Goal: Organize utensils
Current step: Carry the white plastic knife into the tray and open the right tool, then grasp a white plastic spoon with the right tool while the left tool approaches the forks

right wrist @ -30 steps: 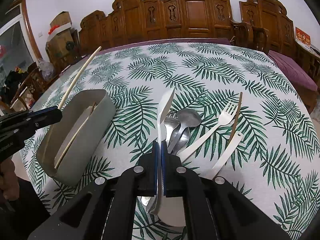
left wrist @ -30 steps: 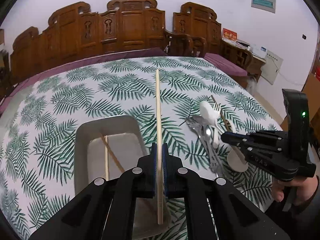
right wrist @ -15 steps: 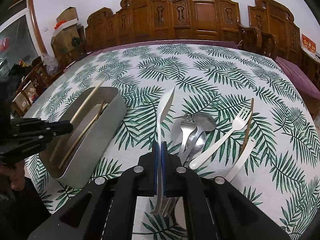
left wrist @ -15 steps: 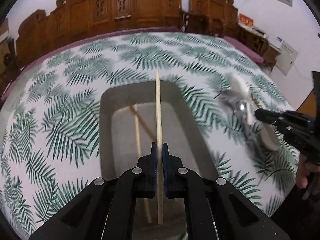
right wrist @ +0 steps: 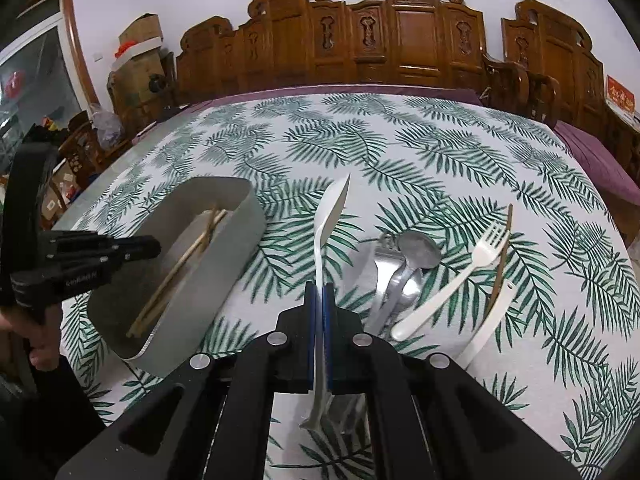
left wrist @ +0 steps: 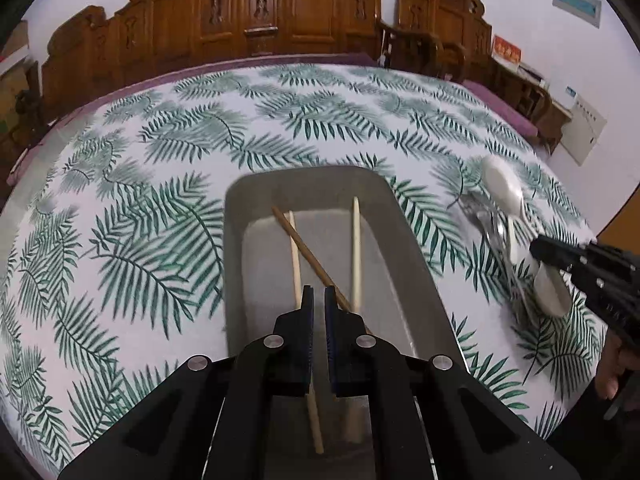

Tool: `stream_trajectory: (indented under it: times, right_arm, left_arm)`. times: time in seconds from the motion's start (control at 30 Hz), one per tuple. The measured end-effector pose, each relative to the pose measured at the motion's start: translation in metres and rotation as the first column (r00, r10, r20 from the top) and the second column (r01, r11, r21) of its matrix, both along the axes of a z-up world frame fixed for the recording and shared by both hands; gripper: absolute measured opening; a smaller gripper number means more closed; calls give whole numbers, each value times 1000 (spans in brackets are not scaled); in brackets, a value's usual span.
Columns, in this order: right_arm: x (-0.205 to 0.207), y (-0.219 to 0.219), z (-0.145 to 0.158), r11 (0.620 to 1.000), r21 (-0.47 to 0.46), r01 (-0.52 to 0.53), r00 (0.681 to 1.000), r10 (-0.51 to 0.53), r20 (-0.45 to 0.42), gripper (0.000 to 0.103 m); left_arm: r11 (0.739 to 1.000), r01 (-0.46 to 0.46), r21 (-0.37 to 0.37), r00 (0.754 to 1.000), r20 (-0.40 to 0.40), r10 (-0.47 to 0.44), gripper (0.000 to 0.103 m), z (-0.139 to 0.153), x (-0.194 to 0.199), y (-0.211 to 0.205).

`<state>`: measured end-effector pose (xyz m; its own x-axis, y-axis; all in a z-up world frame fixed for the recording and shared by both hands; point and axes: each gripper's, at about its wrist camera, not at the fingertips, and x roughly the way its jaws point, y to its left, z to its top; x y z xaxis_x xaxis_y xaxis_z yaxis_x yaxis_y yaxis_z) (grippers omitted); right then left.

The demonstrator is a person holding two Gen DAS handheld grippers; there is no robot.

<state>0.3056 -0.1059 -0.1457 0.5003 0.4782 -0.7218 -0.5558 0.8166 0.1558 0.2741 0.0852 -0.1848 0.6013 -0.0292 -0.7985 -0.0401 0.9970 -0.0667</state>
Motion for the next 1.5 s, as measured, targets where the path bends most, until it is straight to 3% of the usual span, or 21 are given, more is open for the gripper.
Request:
stream_trajectory:
  times: [0.47, 1.0, 1.27, 1.5]
  right_arm:
    - [-18, 78, 27, 988, 67, -140, 990, 142, -19, 5]
    - [0, 145, 0, 979, 133, -152, 972, 172, -158, 5]
    - [-1, 133, 1, 972, 166, -166, 969, 192, -155, 8]
    - [0, 84, 25, 982, 114, -148, 986, 155, -57, 8]
  left_arm:
    - [999, -37, 16, 994, 102, 35, 5, 33, -8, 23]
    - [996, -93, -4, 988, 123, 93, 5, 40, -13, 46]
    - [996, -86, -5, 989, 123, 86, 5, 40, -12, 44]
    - [999, -51, -10, 990, 132, 52, 5, 42, -12, 28]
